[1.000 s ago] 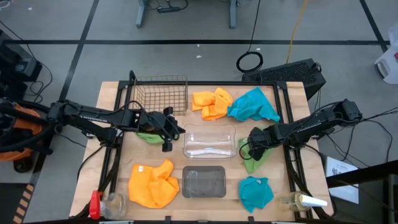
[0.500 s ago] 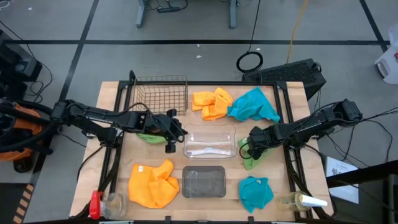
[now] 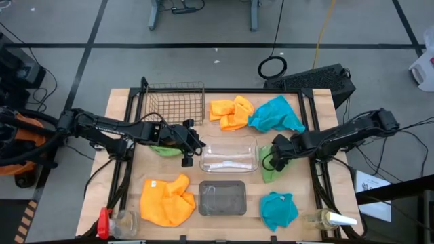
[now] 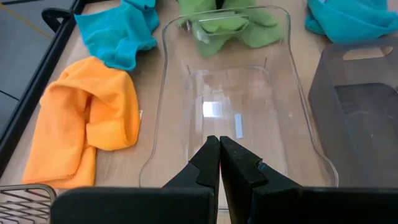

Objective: Sort microfiber towel by color & place in baskets
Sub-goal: Put the right green towel into the black transparent bin

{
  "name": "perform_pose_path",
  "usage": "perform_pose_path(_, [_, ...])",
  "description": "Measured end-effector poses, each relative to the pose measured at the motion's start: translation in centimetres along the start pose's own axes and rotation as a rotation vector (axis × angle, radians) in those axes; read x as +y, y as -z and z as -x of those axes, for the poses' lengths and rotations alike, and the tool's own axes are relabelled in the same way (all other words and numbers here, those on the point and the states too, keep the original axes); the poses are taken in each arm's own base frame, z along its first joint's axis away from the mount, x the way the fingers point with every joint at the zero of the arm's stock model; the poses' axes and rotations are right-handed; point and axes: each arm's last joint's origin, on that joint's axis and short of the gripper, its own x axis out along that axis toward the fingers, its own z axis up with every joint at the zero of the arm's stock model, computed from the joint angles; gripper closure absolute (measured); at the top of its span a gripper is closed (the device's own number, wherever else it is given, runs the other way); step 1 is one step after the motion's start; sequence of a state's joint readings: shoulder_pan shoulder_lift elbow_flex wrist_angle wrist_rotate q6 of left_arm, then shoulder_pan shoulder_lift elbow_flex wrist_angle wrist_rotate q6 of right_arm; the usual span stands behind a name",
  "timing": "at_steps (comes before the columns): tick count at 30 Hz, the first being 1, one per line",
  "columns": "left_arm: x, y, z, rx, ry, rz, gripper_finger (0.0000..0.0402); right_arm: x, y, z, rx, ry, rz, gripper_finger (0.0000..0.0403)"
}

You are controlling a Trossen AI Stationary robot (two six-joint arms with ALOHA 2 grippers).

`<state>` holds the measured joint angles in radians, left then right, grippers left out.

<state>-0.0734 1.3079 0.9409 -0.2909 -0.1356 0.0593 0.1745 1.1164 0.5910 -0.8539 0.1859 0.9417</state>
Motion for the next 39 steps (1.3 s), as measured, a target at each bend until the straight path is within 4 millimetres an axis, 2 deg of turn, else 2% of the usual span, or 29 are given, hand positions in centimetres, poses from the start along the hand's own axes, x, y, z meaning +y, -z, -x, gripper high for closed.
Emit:
perform_pose_path(16, [-0.3,-1.6,0.2,-0.169,0.009,0.007,0.0382,2.5,-1.4,10.5,-0.278,-0.072,0.039,0.0399])
perform_pose_path(21, [-0.8,-2.6,0.5,-0.281,0.102,-0.057,0.0381,3.4,-1.4,12.9,-0.401,-0.118,0.051,0.0399])
perform_pose_path(26, [-2.0,-4.0,1.2,-0.44,0.206,-0.088,0.0379,4.0,-1.4,14.4,-0.531,-0.139,0.078,0.0399])
perform_pose_path(29, [-2.8,-4.6,1.7,-0.518,0.224,-0.096,0.036,4.6,-1.7,15.0,-0.627,-0.153,0.095,0.0399])
perform_pose_path(35, [-4.3,-5.4,1.9,-0.614,0.256,-0.105,0.0292,5.8,-2.9,17.2,-0.817,-0.212,0.141,0.0399])
perform_pose_path(39, [-5.4,-5.6,1.6,-0.651,0.197,-0.081,0.0245,6.6,-3.4,18.1,-0.884,-0.274,0.195,0.0399])
